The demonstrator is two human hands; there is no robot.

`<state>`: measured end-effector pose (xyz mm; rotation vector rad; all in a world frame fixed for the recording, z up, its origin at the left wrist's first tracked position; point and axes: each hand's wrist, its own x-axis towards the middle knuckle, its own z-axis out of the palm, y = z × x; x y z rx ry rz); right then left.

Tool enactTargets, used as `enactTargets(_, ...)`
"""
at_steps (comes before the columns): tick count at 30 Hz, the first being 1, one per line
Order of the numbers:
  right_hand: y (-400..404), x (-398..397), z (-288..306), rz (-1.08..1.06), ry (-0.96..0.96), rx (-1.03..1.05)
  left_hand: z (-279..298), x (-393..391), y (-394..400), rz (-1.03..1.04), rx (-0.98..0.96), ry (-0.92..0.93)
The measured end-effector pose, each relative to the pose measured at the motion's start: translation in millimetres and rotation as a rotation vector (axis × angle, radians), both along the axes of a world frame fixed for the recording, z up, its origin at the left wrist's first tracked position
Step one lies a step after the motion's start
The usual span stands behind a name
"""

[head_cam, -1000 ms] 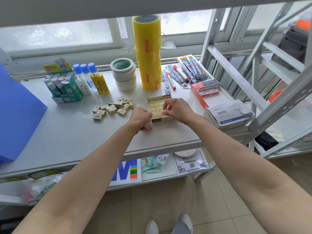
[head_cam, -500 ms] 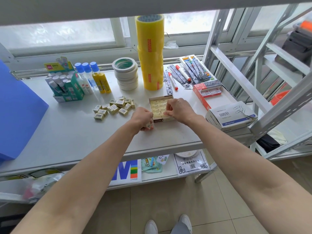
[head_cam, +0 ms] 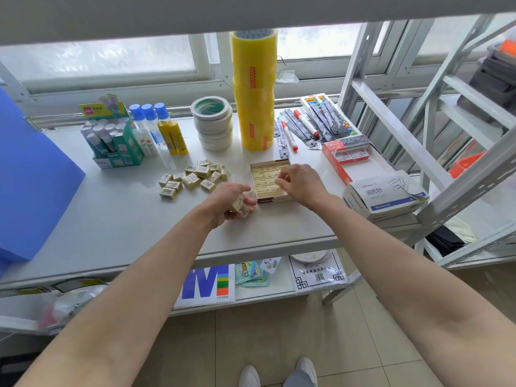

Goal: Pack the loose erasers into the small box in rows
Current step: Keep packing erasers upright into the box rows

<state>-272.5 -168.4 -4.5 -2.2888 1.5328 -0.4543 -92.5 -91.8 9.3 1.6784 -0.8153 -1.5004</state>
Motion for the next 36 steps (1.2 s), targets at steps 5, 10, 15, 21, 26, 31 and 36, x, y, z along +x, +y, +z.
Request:
enactTargets(5, 15.1, 20.3, 12.8, 0.102, -0.190, -0.054, -7.4, 19.4, 10.7, -0.041, -0.020, 0.429)
enactTargets(10, 25.7, 44.8, 22.3, 0.305, -0.294, 0.195, -11.5, 22.5, 13.2, -0.099, -0.054, 0.638)
enactTargets(15, 26.2, 47.0, 24.5, 0.323, -0.450, 0.433, -9.5, 25.0, 13.1, -0.064, -0.041, 0.652)
enactTargets(21, 25.7, 35.3, 21.0, 0.091, -0.713, 0.508, -4.0, 24.7, 15.3, -0.067, -0.064, 0.439)
enactTargets(26, 29.6, 25.5, 19.2, 0.080, -0.773, 0.553, 1.8, 12.8, 12.8, -0.106, -0.095, 0.296)
enactTargets(31, 31.2, 15.1, 16.7, 0.118, -0.654, 0.450, 4.0, 1.3, 5.3, -0.041, -0.085, 0.148)
enactTargets(36, 30.0, 6.2, 18.3, 0.087, -0.461, 0.180, 4.9, -10.6, -1.2, 0.034, -0.075, 0.029)
